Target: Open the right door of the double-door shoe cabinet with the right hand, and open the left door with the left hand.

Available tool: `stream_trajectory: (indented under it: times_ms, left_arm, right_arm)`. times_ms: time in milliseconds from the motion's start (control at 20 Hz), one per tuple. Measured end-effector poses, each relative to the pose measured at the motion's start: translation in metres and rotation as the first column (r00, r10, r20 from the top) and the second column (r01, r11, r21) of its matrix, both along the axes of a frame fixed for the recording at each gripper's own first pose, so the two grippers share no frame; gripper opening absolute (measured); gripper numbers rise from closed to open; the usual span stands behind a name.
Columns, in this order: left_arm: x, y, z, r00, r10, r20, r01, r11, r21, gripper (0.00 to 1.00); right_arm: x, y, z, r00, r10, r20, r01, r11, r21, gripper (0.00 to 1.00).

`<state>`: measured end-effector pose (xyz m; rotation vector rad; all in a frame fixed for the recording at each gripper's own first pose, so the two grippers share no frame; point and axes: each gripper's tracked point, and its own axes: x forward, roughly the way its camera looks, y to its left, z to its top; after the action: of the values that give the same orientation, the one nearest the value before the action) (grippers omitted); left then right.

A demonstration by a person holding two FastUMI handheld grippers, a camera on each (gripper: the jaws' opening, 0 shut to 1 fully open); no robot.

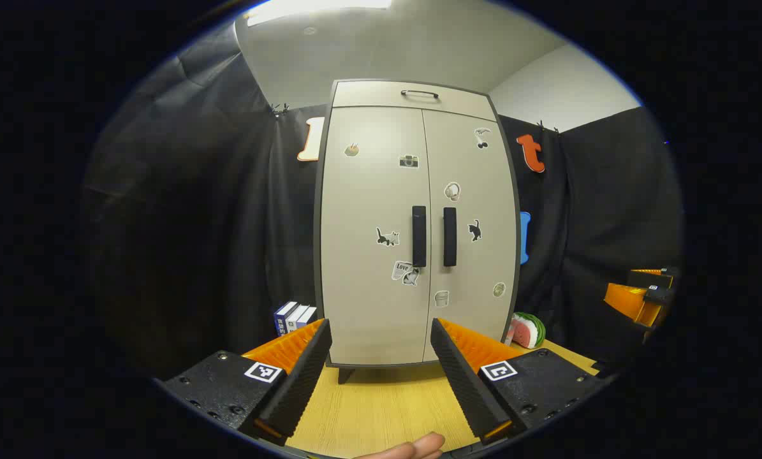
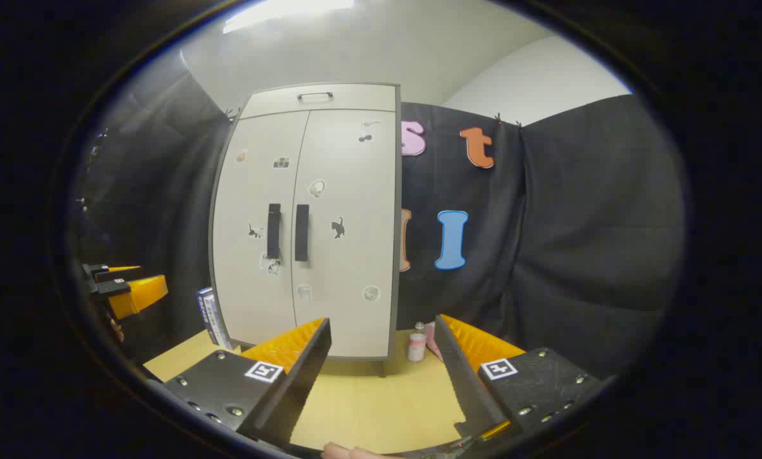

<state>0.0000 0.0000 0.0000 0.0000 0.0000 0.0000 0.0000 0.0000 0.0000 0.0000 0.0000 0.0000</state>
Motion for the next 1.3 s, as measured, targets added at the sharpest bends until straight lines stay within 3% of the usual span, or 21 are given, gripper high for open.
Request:
stream_trajectory:
  times_ms: [500, 750, 1300]
  left_arm:
    - [0.028, 0.003, 0.001, 1.0, 0.009, 0.021, -0.009, 1.0, 0.027, 0.98]
    - [0.041, 0.001, -0.001, 1.0, -0.022, 0.02, 0.022, 1.0, -0.015, 0.98]
    - [0.05, 0.003, -0.009, 0.999, -0.047, 0.024, 0.047, 0.999, -0.006, 0.97]
  right_arm:
    - [0.022, -0.003, 0.0, 1.0, 0.016, -0.01, -0.016, 1.0, 0.009, 0.97]
    - [0.037, -0.001, -0.007, 1.0, 0.022, -0.017, -0.022, 1.0, 0.011, 0.97]
    - [0.082, 0.031, -0.02, 0.997, 0.06, -0.04, -0.059, 0.998, 0.01, 0.97]
